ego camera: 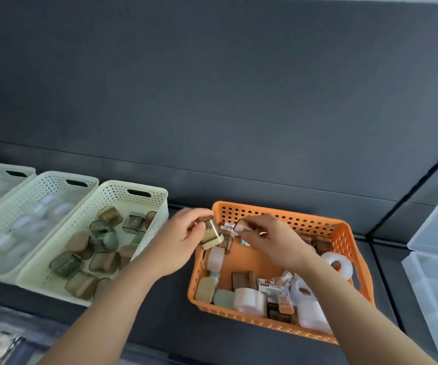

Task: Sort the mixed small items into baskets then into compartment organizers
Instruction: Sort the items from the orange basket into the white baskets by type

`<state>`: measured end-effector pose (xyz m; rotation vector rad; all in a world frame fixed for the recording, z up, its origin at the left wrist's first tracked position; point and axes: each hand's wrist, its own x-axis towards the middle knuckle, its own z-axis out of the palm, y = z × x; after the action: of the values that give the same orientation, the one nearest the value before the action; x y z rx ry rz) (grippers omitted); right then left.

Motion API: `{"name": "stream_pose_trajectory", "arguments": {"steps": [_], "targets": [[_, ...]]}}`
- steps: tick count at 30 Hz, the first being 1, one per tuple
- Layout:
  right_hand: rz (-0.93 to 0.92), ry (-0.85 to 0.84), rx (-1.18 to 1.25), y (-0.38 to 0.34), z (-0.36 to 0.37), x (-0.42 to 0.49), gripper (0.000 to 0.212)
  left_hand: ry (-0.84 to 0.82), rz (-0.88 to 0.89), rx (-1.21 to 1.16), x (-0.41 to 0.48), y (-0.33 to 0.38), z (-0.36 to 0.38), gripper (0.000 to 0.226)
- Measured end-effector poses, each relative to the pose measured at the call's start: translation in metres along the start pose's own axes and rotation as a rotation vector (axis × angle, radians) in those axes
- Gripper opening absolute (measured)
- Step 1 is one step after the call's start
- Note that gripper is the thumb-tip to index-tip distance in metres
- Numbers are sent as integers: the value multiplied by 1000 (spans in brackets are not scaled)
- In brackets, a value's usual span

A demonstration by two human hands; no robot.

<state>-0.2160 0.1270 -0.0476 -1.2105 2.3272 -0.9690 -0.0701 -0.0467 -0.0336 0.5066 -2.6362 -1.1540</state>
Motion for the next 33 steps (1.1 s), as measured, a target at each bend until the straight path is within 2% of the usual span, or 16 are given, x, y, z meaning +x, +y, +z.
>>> {"name": "stream_pose_trajectory", "arguments": {"steps": [4,9,14,17,20,23,27,33], "targets": [[-49,-12,50,-35,17,16,40,166,-90,-29,-18,-34,-49,32],[-130,-46,28,-84,54,45,40,271,-199,-14,-37,-92,-104,30],[-118,-69,15,-126,101,76,38,188,-298,51,-37,-136,-134,25],[-140,-98,-114,-140,124,92,34,97,-328,97,-30,-152,-142,19],[-130,-128,-300,-144,140,104,34,34,-307,134,-22,-161,-142,19],[-106,-119,-385,-141,153,109,33,22,-253,176,-17,-167,-137,21],[-106,-99,-402,-139,154,106,25,81,-169,282,-15,-171,-134,19],[-37,71,-303,-127,110,60,38,187,71,415,-7,-129,-122,20]]}}
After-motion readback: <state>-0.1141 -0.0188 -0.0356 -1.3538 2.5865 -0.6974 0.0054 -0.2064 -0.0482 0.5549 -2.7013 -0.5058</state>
